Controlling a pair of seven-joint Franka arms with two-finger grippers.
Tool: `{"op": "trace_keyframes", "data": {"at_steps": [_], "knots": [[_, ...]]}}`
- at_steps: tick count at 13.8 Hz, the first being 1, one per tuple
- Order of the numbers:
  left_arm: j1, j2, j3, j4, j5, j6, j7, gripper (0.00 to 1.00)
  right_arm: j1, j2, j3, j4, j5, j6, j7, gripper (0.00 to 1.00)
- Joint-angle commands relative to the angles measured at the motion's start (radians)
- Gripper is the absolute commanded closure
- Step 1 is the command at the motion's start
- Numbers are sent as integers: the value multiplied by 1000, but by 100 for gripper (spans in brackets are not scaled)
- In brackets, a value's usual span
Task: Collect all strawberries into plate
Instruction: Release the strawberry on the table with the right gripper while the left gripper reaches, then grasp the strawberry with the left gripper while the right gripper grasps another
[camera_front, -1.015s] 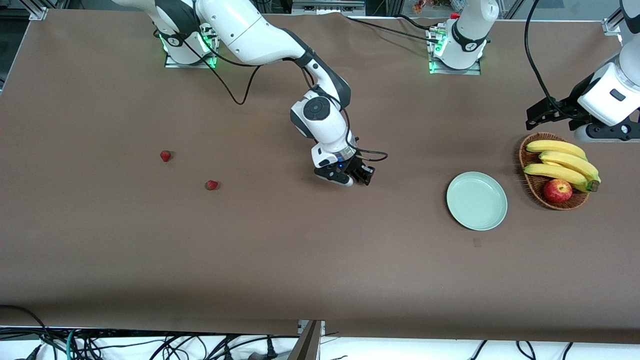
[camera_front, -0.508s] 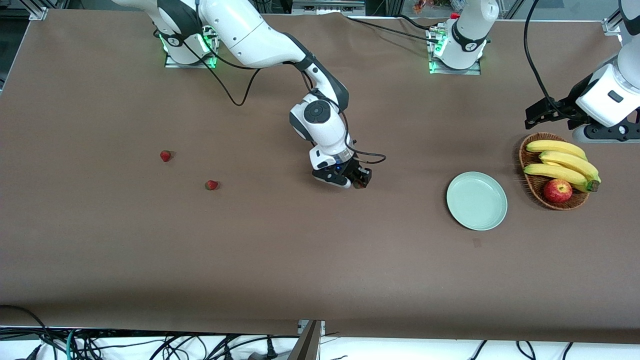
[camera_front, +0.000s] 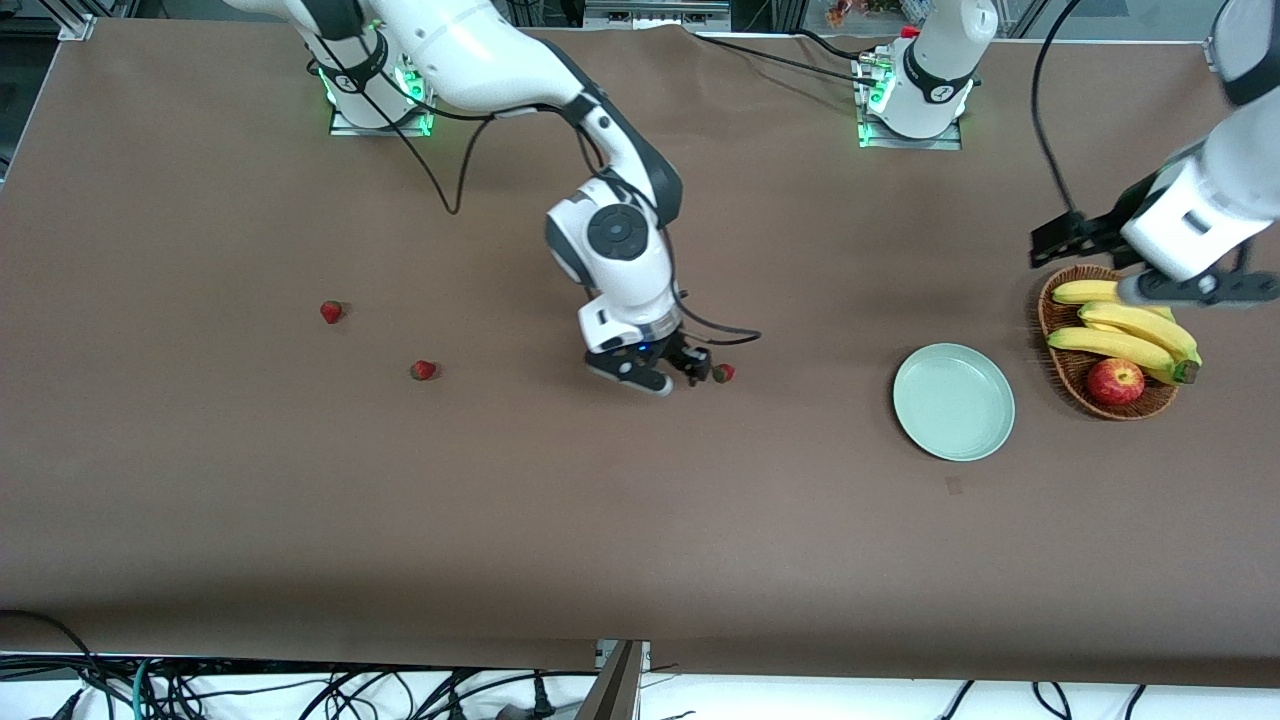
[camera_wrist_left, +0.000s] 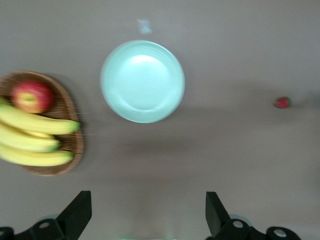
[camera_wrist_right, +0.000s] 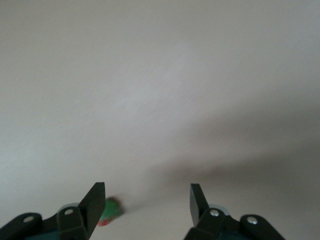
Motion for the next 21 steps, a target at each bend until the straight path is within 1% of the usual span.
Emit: {"op": "trace_keyframes", "data": {"at_steps": [1, 3, 4, 7, 9, 10, 12, 14, 15, 17, 18, 19, 20, 21], "knots": [[-31, 112, -6, 21, -66, 61, -5, 0, -102, -80, 12, -26, -3, -169, -200, 24], [-110, 189, -25, 12, -63, 170, -28, 0, -181, -122, 3, -57, -5, -281, -379, 24], [-159, 242, -25, 14, -63, 219, -60, 0, -203, -157, -24, -107, -3, -297, -473, 24], [-302, 357, -23, 14, -54, 384, -241, 0, -214, -261, -141, -332, 3, -251, -721, 24], [-367, 428, -25, 5, -53, 513, -261, 0, -217, -318, -189, -484, 5, -170, -815, 23], [-388, 457, -25, 5, -53, 562, -263, 0, -220, -337, -198, -549, 9, -124, -829, 24], [-439, 508, -23, 2, -53, 633, -299, 0, -225, -347, -198, -630, 55, -72, -831, 24], [-483, 558, -20, 2, -21, 702, -350, 0, -225, -343, -198, -686, 72, 8, -831, 24], [-503, 583, -20, 2, 21, 728, -374, 0, -225, -337, -198, -707, 87, 46, -831, 24], [-508, 609, -20, 2, 56, 762, -411, 0, -225, -326, -196, -732, 106, 86, -845, 24], [-510, 615, -20, 2, 56, 774, -413, 16, -226, -325, -196, -738, 106, 94, -846, 24], [-517, 620, -20, 2, 56, 777, -417, 35, -226, -318, -195, -739, 106, 105, -848, 24], [-522, 635, -20, 3, 56, 777, -420, 49, -226, -314, -195, -738, 106, 116, -851, 26], [-522, 637, -20, 3, 56, 779, -421, 61, -226, -303, -195, -738, 106, 129, -851, 28]]}}
